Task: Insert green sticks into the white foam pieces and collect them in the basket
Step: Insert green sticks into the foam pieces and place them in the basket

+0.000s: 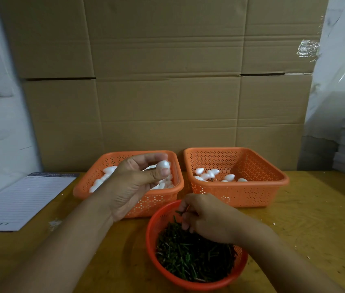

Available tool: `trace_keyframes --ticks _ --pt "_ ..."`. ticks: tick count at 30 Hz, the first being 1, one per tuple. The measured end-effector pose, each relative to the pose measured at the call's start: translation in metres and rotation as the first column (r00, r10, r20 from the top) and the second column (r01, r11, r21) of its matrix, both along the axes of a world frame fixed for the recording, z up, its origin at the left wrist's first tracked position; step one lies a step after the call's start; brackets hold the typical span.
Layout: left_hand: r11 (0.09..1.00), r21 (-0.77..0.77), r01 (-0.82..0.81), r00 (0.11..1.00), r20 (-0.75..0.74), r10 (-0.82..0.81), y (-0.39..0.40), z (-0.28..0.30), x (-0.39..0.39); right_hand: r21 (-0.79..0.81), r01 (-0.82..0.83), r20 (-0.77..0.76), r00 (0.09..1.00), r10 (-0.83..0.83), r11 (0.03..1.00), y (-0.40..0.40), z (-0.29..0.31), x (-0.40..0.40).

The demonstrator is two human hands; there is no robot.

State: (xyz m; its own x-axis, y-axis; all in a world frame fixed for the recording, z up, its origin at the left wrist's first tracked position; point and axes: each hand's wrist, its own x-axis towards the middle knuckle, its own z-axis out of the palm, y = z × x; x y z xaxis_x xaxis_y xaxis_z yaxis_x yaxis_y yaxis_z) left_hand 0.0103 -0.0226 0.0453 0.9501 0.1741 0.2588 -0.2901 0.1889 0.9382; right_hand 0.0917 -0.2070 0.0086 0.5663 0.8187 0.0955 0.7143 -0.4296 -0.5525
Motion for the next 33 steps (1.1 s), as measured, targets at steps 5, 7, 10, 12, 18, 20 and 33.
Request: trace_keyframes --ticks 5,7,10,12,18,20,33 --pt "0.997 -0.080 -0.002 1.000 0.001 0.002 0.002 -0.002 0.002 0.054 -0.003 -0.102 0.995 0.008 0.999 -0.001 0.002 -0.003" --pt "0.989 -0.146 -0.009 1.000 -0.021 0.006 0.002 -0.001 0.003 0.141 -0.006 -0.220 0.975 0.037 0.990 -0.001 0.006 -0.005" --pt "0.992 -0.125 0.001 0.998 -0.056 -0.008 0.003 -0.002 0.004 0.292 0.021 -0.343 0.935 0.084 0.956 -0.004 0.014 -0.006" --pt "0.991 -0.131 0.006 0.998 -0.069 -0.015 0.003 -0.002 0.004 0.372 0.055 -0.409 0.906 0.110 0.926 -0.007 0.017 -0.005" --pt "0.987 -0.163 0.013 0.997 -0.078 -0.026 0.001 -0.002 0.004 0.565 0.130 -0.625 0.712 0.320 0.815 -0.011 0.024 -0.002" --pt "0.985 -0.171 0.007 0.996 -0.084 -0.022 0.000 -0.001 0.003 0.609 0.119 -0.640 0.658 0.397 0.784 -0.011 0.026 -0.002" --pt "0.978 -0.209 0.000 0.996 -0.091 -0.019 0.002 -0.002 0.004 0.680 0.208 -0.686 0.519 0.510 0.703 -0.015 0.029 -0.002"
